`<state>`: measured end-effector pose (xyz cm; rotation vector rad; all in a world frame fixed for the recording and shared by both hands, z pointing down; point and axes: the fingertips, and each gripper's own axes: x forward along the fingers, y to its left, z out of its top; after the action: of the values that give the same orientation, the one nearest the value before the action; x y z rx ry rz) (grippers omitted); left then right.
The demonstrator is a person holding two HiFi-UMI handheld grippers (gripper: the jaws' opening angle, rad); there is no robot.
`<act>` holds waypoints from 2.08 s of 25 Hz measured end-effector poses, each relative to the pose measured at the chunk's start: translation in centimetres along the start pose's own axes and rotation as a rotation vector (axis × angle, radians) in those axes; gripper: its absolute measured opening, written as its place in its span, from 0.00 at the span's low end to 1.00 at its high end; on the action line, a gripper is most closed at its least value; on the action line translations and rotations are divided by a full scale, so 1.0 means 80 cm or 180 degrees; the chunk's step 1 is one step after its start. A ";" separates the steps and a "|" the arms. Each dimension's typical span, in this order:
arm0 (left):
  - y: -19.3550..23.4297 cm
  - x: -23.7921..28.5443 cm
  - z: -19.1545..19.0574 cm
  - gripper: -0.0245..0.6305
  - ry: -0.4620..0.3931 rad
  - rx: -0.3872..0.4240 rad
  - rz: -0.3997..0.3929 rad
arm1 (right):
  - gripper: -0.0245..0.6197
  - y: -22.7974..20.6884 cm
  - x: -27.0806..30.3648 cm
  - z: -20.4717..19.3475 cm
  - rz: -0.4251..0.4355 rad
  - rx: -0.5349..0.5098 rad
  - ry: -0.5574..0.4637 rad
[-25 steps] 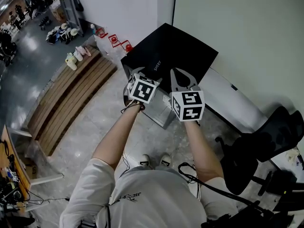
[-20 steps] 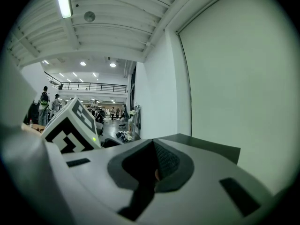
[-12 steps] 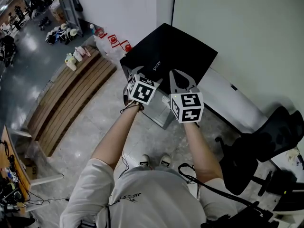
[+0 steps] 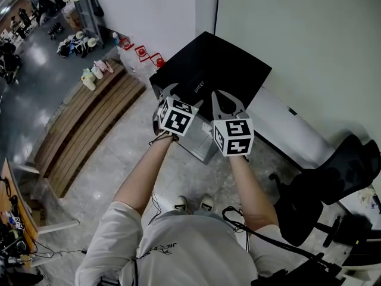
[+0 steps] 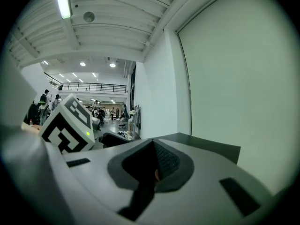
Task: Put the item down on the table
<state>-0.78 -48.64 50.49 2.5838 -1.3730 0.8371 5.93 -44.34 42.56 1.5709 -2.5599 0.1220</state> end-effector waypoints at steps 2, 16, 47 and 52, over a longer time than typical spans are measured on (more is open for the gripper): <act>0.000 -0.007 0.004 0.62 -0.0042 0.0042 0.0016 | 0.04 -0.001 -0.001 0.001 -0.0007 -0.0015 -0.0010; -0.024 -0.157 0.019 0.35 -0.0894 -0.0143 0.0279 | 0.04 0.041 -0.106 0.014 -0.0030 0.0067 -0.0261; -0.130 -0.243 -0.098 0.05 -0.0995 -0.0659 0.0440 | 0.04 0.134 -0.190 -0.111 -0.0052 0.0329 0.0189; -0.134 -0.239 -0.104 0.05 -0.0955 -0.0701 0.0397 | 0.04 0.136 -0.190 -0.113 -0.0023 0.0351 0.0209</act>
<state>-4.26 -25.46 49.53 2.5456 -1.6131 0.2938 3.68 -24.79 49.10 1.5851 -2.5369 0.3138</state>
